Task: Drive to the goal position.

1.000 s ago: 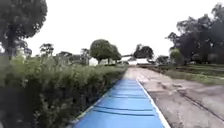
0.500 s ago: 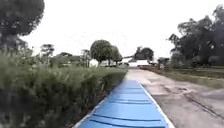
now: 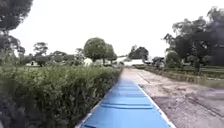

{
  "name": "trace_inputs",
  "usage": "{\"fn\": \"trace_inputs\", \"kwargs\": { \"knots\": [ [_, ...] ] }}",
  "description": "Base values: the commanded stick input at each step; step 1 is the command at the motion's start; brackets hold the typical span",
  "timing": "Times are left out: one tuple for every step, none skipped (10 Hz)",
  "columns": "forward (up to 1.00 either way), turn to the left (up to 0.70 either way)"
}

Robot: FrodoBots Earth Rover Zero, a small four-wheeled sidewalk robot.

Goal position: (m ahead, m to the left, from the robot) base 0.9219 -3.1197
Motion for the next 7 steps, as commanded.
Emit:
{"fn": "trace_inputs", "kwargs": {
  "knots": [
    [0.5, 0.0],
    [0.5, 0.0],
    [0.5, 0.0],
    [0.5, 0.0],
    [0.5, 0.0],
    [0.5, 0.0],
    [0.5, 0.0]
  ]
}}
